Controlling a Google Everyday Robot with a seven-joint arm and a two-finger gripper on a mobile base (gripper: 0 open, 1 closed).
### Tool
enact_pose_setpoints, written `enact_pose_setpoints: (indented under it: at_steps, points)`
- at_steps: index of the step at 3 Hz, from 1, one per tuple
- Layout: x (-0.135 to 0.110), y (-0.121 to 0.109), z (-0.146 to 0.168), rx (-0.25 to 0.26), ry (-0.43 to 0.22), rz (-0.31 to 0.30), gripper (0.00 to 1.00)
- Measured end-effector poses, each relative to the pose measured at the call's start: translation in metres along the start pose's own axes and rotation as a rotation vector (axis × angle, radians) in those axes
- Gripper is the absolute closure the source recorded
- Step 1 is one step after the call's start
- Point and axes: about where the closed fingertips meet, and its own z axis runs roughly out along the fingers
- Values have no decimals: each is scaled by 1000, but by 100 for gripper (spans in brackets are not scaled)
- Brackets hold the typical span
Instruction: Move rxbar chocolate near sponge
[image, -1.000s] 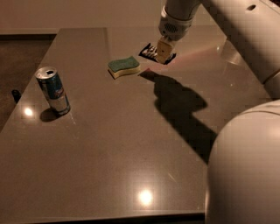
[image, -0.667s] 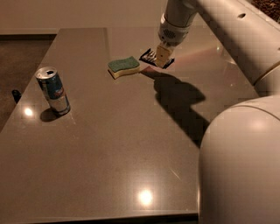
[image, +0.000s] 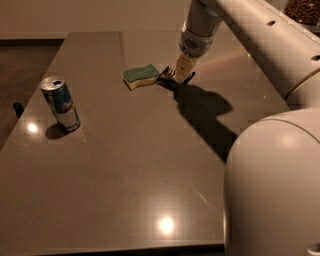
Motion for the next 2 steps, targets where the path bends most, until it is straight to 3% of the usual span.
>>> enact_pose_setpoints:
  at_steps: [1, 2]
  points:
    - [-1, 0, 3, -1, -1, -1, 5]
    - [-2, 0, 6, -1, -2, -2, 0]
